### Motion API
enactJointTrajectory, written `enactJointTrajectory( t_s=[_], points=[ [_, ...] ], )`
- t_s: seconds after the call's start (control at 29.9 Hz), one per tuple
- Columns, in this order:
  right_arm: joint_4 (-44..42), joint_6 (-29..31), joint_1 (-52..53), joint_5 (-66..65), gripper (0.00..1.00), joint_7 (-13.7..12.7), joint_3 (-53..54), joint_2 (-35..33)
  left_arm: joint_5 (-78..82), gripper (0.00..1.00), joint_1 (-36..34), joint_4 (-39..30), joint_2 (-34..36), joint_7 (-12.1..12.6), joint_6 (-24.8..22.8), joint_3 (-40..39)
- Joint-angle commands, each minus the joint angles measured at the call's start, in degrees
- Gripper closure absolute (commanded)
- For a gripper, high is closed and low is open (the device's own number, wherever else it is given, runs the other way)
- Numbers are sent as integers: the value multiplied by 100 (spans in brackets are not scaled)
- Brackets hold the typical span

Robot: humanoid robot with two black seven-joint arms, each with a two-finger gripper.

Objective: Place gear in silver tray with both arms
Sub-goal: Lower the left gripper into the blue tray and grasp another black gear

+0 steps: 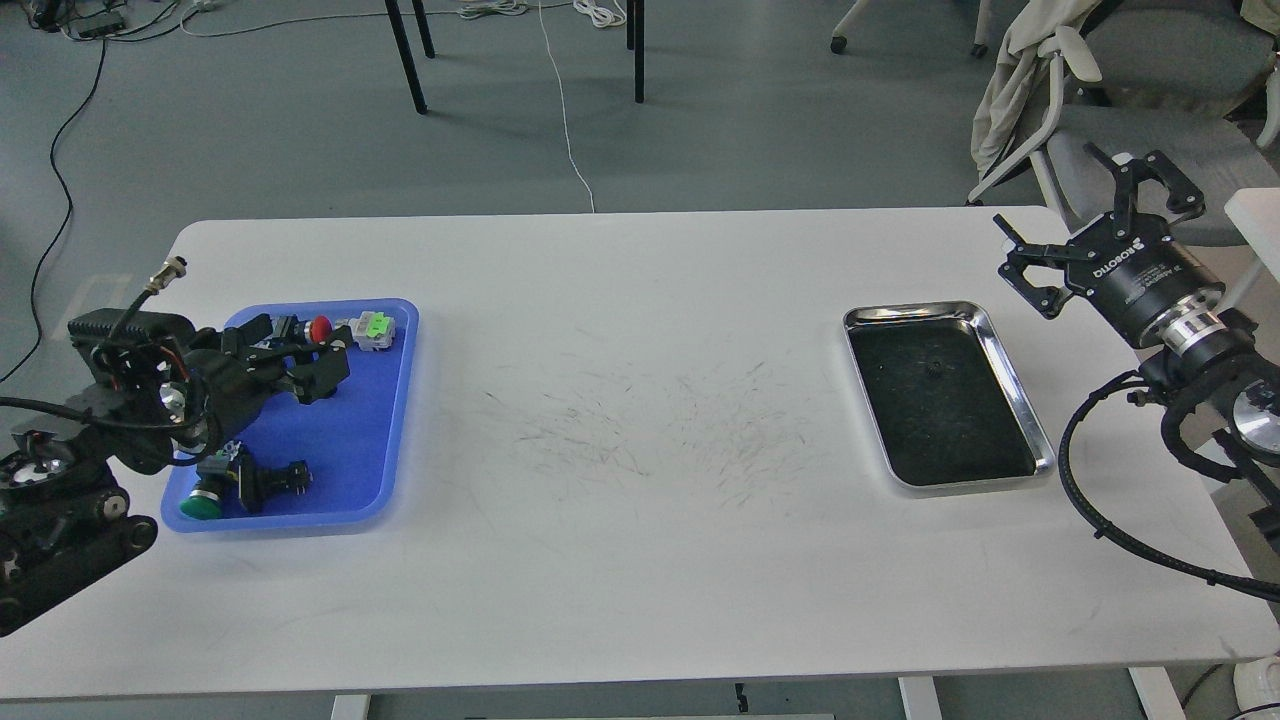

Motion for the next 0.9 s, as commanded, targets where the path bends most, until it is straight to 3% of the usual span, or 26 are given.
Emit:
enactJointTrajectory(
  t_s=[0.0, 0.2, 0.3, 0.43, 0.7, 0.8, 0.87],
  points=[
    [-82, 0, -4, -7, 5, 1, 6, -6, 428, 5, -27, 775, -558, -139, 1, 228],
    [-48, 0, -206, 2, 5, 1, 85, -23, 570, 6, -19, 1638, -1104, -209, 1, 352],
    [-48, 0, -215, 2, 5, -8, 129, -41, 562, 6, -19, 1787, -1201, -341, 1, 352],
    [-48, 0, -215, 2, 5, -8, 129, -32, 500, 11, -62, 2060, -1315, -376, 1, 343],
    [-48, 0, -215, -7, 5, -8, 103, -15, 307, 12, -133, 2227, -1306, -456, 1, 352],
    [-56, 0, -223, -16, 5, -8, 94, -15, 280, 16, -116, 2280, -1306, -464, -8, 361],
    [-56, 0, -223, -16, 5, -8, 103, -15, 289, 25, -98, 2298, -1306, -464, 1, 361]
  ],
)
